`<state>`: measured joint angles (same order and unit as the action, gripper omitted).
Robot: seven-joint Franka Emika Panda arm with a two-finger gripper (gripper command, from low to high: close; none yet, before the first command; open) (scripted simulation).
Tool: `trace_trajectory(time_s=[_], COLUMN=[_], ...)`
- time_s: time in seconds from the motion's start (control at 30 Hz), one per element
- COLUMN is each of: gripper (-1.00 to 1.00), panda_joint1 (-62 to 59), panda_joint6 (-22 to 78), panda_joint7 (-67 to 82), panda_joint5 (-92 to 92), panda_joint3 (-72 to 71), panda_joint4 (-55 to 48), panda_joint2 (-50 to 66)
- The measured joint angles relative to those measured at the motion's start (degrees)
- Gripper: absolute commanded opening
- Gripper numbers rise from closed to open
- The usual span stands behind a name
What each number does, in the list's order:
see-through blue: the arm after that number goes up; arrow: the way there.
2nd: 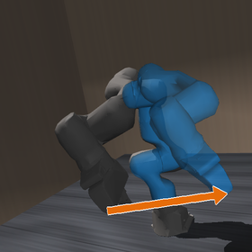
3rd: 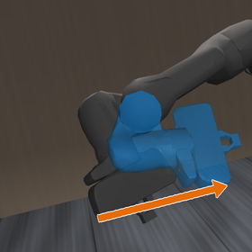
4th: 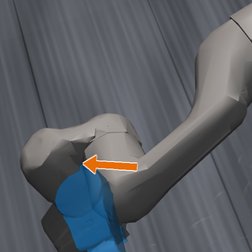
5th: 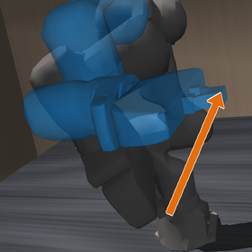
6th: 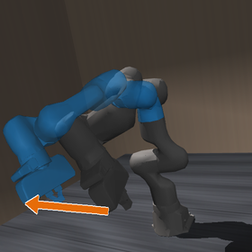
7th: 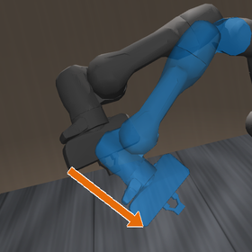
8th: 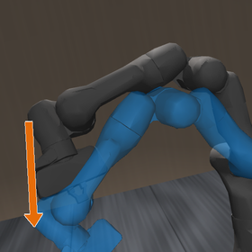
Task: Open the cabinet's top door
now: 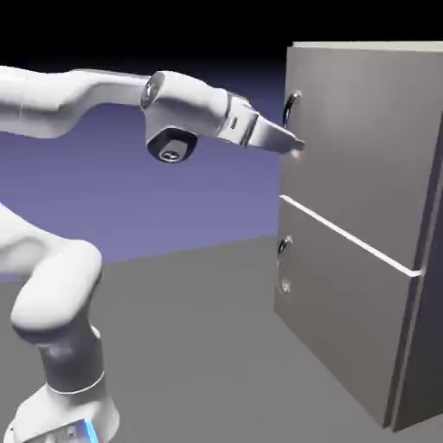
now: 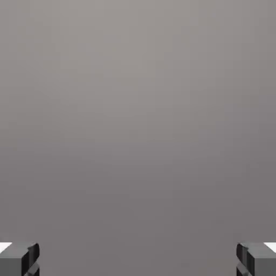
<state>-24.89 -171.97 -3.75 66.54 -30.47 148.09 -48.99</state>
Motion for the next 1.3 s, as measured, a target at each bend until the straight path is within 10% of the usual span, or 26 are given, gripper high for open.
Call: trace_trajectory(time_s=[1.17, 1.2, 1.3], gripper=[0.00, -1.00, -1.00], panda_joint1=[-36.28, -38.19, -36.24], panda_joint6=[4.45, 4.96, 6.53], panda_joint7=[42.62, 42.65, 43.22], panda_joint5=[74.82, 75.24, 75.18], panda_joint3=[-36.78, -37.55, -36.21], panda_joint4=[-19.71, -21.00, -18.95], panda_joint2=[-16.94, -16.71, -17.05])
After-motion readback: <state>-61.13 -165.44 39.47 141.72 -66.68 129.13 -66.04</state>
